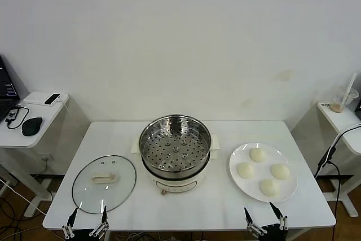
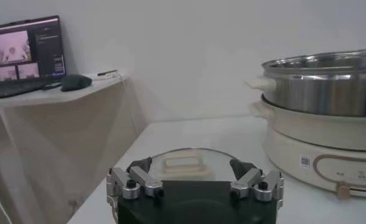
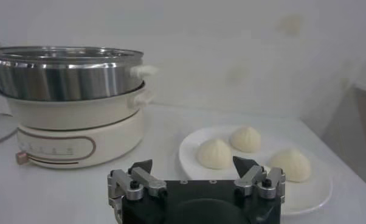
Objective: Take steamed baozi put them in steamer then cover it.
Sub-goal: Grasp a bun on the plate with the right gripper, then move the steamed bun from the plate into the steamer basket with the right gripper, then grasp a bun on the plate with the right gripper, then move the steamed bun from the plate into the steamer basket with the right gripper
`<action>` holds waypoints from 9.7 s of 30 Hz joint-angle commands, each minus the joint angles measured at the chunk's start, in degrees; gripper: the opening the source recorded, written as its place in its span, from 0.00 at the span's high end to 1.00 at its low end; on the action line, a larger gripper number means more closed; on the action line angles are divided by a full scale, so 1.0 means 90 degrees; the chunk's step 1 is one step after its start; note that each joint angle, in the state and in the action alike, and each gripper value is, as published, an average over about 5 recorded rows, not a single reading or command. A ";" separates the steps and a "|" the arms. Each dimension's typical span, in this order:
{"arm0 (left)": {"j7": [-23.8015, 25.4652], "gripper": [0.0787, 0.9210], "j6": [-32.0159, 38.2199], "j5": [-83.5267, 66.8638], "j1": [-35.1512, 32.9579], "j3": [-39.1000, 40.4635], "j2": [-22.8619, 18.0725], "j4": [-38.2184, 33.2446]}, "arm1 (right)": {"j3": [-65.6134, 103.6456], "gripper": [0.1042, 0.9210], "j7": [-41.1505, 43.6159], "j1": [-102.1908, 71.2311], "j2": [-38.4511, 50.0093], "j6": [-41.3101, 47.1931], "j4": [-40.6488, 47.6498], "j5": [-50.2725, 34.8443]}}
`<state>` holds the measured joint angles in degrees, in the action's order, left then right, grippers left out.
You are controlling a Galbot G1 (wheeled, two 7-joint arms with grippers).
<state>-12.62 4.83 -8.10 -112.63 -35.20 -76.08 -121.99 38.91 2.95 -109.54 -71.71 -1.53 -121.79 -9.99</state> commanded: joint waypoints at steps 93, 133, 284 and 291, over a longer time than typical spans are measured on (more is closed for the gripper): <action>0.0521 0.12 -0.0321 0.1257 0.0655 -0.0778 -0.0152 -0.0176 | -0.6869 0.39 0.6824 1.1235 0.1817 0.0393 0.8296 0.4573; 0.0565 0.12 -0.0390 0.0902 0.0895 -0.1070 0.0118 -0.0092 | -1.1653 0.39 0.6388 1.5741 0.0277 -0.0512 0.5929 0.0522; 0.0667 0.12 -0.0624 0.0796 0.1268 -0.1055 0.0492 -0.0003 | -0.8484 0.37 0.6482 1.1484 0.3678 0.2515 0.5010 0.2024; 0.0670 0.12 -0.0628 0.0777 0.1312 -0.1023 0.0543 -0.0038 | -0.9296 0.36 0.6515 1.3001 0.4277 0.2683 0.4348 0.1304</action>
<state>-6.61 -0.78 -1.14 -100.78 -44.39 -71.13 -122.33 -41.17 60.50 -0.38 -36.54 22.53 -79.55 4.76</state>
